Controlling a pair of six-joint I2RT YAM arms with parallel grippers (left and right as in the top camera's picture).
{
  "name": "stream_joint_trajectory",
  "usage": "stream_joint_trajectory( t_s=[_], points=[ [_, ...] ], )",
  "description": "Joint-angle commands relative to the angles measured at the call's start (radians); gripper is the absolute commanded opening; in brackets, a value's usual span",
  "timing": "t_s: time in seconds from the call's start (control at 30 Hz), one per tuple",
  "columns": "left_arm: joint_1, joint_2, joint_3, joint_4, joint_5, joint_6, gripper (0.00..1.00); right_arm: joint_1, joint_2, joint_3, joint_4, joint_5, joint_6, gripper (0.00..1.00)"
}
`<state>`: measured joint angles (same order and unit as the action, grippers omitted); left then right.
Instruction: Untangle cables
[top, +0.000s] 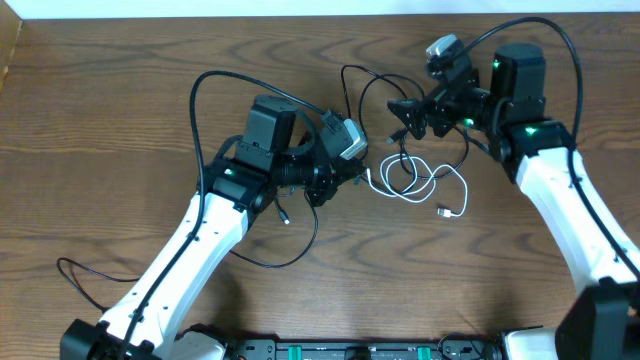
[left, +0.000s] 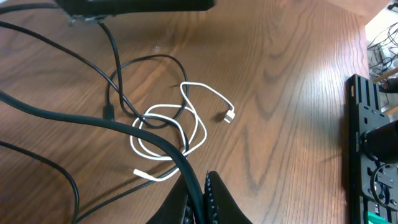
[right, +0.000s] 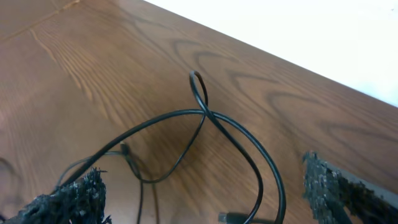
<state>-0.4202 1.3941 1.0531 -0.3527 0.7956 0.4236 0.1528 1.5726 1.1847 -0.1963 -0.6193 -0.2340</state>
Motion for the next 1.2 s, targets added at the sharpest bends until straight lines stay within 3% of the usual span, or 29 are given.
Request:
stream_joint_trajectory(
  t_s=[0.0,0.23,0.6,0.8,0.93,1.07,1.13,1.17],
  points=[
    [-0.004,0.006,0.002,-0.005,-0.003,0.018,0.08,0.000,0.036,0.012,0.044,-0.028,-0.029,0.99],
    [-0.076,0.007,0.002,-0.053,-0.004,0.018,0.07,0.046,0.092,0.012,0.185,-0.038,-0.028,0.99],
    [-0.156,0.024,0.002,-0.057,-0.004,0.018,0.07,0.080,0.174,0.012,0.198,-0.038,-0.032,0.97],
    [-0.182,0.024,0.002,-0.058,-0.004,0.018,0.07,0.083,0.181,0.012,0.189,-0.037,-0.045,0.84],
    [-0.182,0.024,0.002,-0.058,-0.004,0.017,0.08,0.083,0.181,0.012,0.158,-0.016,-0.066,0.60],
    [-0.182,0.024,0.002,-0.058,-0.005,0.018,0.08,0.081,0.180,0.012,0.158,-0.015,-0.051,0.15],
    [-0.181,0.024,0.002,-0.058,-0.030,0.018,0.08,0.075,0.180,0.012,0.176,-0.016,-0.015,0.01],
    [-0.181,0.024,0.002,-0.058,-0.053,0.018,0.08,0.069,0.177,0.012,0.190,-0.020,0.013,0.01]
  ],
)
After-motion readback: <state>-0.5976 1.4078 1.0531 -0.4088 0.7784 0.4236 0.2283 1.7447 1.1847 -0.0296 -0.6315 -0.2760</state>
